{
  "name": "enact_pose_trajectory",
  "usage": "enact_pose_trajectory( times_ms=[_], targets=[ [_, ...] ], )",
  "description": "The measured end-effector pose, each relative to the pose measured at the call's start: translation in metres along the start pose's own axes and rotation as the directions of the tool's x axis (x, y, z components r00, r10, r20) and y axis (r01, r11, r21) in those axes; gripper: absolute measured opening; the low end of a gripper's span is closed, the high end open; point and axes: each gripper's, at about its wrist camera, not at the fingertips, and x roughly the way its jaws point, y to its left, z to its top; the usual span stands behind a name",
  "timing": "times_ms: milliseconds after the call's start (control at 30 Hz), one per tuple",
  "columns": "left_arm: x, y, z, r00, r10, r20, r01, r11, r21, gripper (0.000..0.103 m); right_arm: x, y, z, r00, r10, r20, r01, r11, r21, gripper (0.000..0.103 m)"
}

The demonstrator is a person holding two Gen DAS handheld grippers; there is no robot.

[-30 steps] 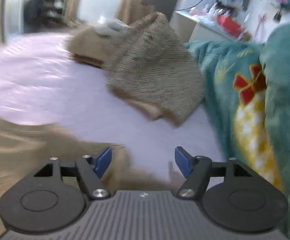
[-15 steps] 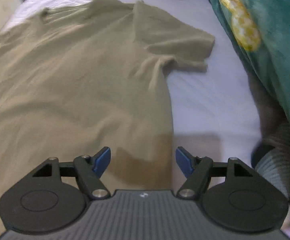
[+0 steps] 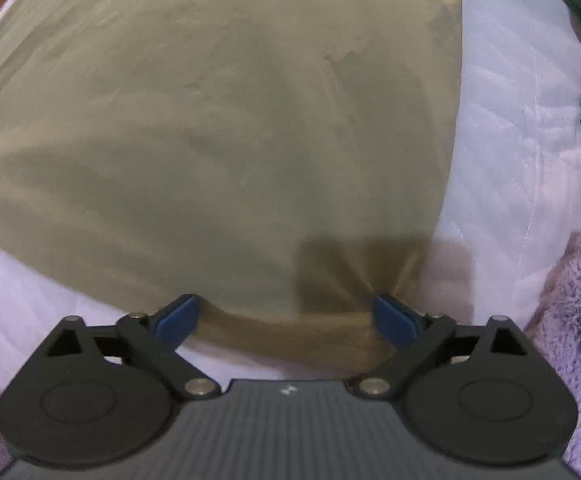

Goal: Fold clothes

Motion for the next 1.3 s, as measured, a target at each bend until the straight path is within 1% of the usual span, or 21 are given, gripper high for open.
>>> enact_pose_trajectory(
  times_ms=[100,133,167,233,300,333,433,500,533,567,633,700,733,800,900,1033,1067,1133,1167,1233,1300],
  targets=[
    [-0.008,0.01,-0.003,0.998,0.057,-0.012,-0.057,0.998,-0.014,0.08,-0.015,-0.009,-0.001,0.999,-0.03,-0.018,0.03,1.0,0.004,0.096],
    [-0.014,0.014,-0.002,0.997,0.072,-0.005,-0.072,0.997,-0.024,0.08,-0.024,-0.015,0.002,1.0,-0.022,0.008,0.022,1.0,0.018,0.096],
    [-0.023,0.02,0.003,0.998,0.066,0.022,-0.065,0.997,-0.044,0.08,-0.035,-0.02,0.004,0.999,-0.012,0.037,0.011,0.999,0.033,0.096],
    [-0.042,0.035,0.021,0.995,0.032,0.099,-0.021,0.994,-0.107,0.082,-0.064,-0.036,0.016,0.988,0.058,0.146,-0.073,0.992,0.102,0.096],
    [-0.062,0.051,0.045,0.984,0.005,0.18,0.029,0.983,-0.183,0.082,-0.092,-0.057,0.036,0.952,0.114,0.283,-0.169,0.969,0.179,0.097],
    [-0.072,0.056,0.061,0.975,0.017,0.221,0.03,0.978,-0.207,0.082,-0.104,-0.069,0.048,0.933,0.125,0.338,-0.21,0.951,0.228,0.097],
    [-0.098,0.065,0.106,0.944,0.067,0.324,0.018,0.968,-0.251,0.084,-0.125,-0.107,0.08,0.865,0.151,0.479,-0.35,0.865,0.36,0.1],
    [-0.108,0.064,0.127,0.928,0.051,0.368,0.055,0.961,-0.273,0.085,-0.125,-0.124,0.1,0.844,0.162,0.511,-0.403,0.821,0.405,0.101],
    [-0.111,0.058,0.132,0.922,0.026,0.387,0.088,0.958,-0.275,0.085,-0.122,-0.126,0.104,0.837,0.164,0.522,-0.414,0.814,0.408,0.101],
    [-0.111,0.047,0.131,0.916,-0.019,0.402,0.137,0.954,-0.266,0.085,-0.118,-0.13,0.112,0.833,0.156,0.531,-0.415,0.811,0.412,0.101],
    [-0.108,0.02,0.126,0.9,-0.114,0.421,0.231,0.944,-0.237,0.085,-0.103,-0.139,0.125,0.83,0.145,0.538,-0.411,0.812,0.415,0.101],
    [-0.097,-0.023,0.108,0.886,-0.225,0.404,0.317,0.932,-0.176,0.085,-0.088,-0.149,0.139,0.827,0.134,0.545,-0.407,0.813,0.417,0.101],
    [-0.091,-0.049,0.099,0.881,-0.273,0.387,0.349,0.926,-0.141,0.085,-0.078,-0.154,0.142,0.835,0.12,0.537,-0.391,0.815,0.427,0.101],
    [-0.078,-0.101,0.083,0.877,-0.345,0.334,0.388,0.919,-0.069,0.085,-0.063,-0.168,0.152,0.856,0.099,0.508,-0.351,0.832,0.429,0.101],
    [-0.058,-0.169,0.067,0.861,-0.443,0.249,0.454,0.891,0.015,0.085,-0.058,-0.183,0.157,0.867,0.076,0.492,-0.293,0.877,0.381,0.101],
    [-0.046,-0.24,0.058,0.861,-0.481,0.167,0.46,0.875,0.152,0.085,-0.052,-0.209,0.161,0.884,0.047,0.465,-0.231,0.909,0.346,0.101],
    [-0.043,-0.25,0.058,0.862,-0.484,0.151,0.464,0.873,0.153,0.085,-0.05,-0.216,0.163,0.884,0.055,0.464,-0.242,0.904,0.353,0.101],
    [-0.038,-0.266,0.054,0.856,-0.5,0.131,0.486,0.865,0.127,0.085,-0.045,-0.23,0.167,0.884,0.072,0.461,-0.266,0.891,0.369,0.101],
    [-0.037,-0.275,0.051,0.858,-0.498,0.128,0.483,0.866,0.128,0.085,-0.042,-0.234,0.171,0.882,0.082,0.464,-0.281,0.882,0.378,0.101],
    [-0.038,-0.297,0.042,0.872,-0.469,0.139,0.445,0.879,0.171,0.085,-0.04,-0.235,0.184,0.874,0.096,0.476,-0.293,0.885,0.361,0.101],
    [-0.037,-0.316,0.037,0.886,-0.442,0.137,0.409,0.886,0.218,0.085,-0.04,-0.23,0.201,0.873,0.095,0.478,-0.275,0.906,0.322,0.101]
  ],
)
